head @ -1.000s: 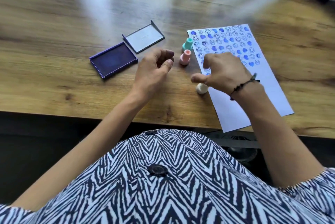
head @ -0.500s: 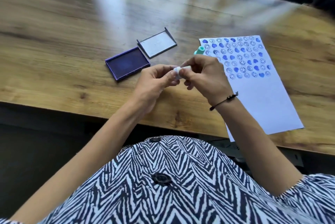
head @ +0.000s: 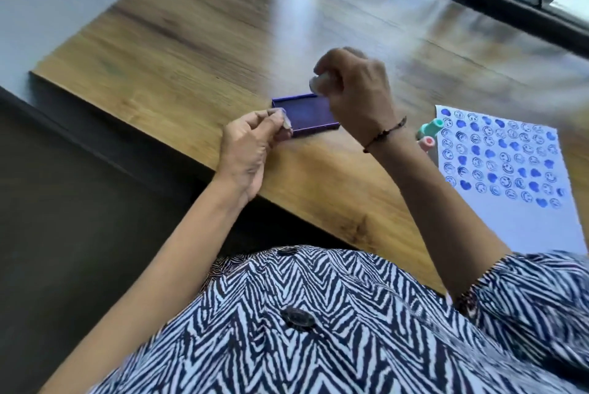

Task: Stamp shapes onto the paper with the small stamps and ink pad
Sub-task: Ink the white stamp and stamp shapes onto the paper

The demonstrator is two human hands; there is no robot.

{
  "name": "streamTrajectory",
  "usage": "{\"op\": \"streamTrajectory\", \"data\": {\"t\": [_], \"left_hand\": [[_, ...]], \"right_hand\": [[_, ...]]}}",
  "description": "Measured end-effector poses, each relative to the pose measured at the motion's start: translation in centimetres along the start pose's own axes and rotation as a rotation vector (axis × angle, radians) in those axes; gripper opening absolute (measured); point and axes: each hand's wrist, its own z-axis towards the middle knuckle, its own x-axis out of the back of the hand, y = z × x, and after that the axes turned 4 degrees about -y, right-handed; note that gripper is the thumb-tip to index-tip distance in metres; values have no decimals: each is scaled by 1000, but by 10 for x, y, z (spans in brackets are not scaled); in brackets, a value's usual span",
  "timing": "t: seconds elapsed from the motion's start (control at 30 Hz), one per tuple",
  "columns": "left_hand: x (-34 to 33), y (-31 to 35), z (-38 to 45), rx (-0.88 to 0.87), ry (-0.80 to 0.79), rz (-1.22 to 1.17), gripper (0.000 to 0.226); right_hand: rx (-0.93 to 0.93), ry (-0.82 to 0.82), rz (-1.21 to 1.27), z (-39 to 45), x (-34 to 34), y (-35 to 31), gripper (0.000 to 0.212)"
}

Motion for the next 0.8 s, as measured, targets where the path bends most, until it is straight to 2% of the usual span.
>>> {"op": "streamTrajectory", "data": {"t": [0.1,0.13,0.2,0.27,0.4,0.57,0.7,0.8], "left_hand": [[-1,-4,-1,-25,59,31,16],[-2,-5,-1,-18,66,49,13],[-2,-7,-1,-9,63,85,7],[-2,-7,-2,-6,56,90,6],[2,-8,0,-23,66,98,7],[0,-8,-1,-24,65,112,7],[-1,-7,0,-36,55,130,5],[-6,-8,-1,-57,58,141,6]], "right_hand": [[121,-232,-289,6,-23,3,19],[141,-314,-347,0,-31,4,20],[143,-372,-359,-1,-34,6,19],[137,-391,-292,9,-25,5,17],[154,-283,-235,17,-17,4,19],[100,-383,-211,4,-21,6,20],[80,-317,-171,10,-17,7,24],[48,-364,-222,-3,-23,7,21]]}}
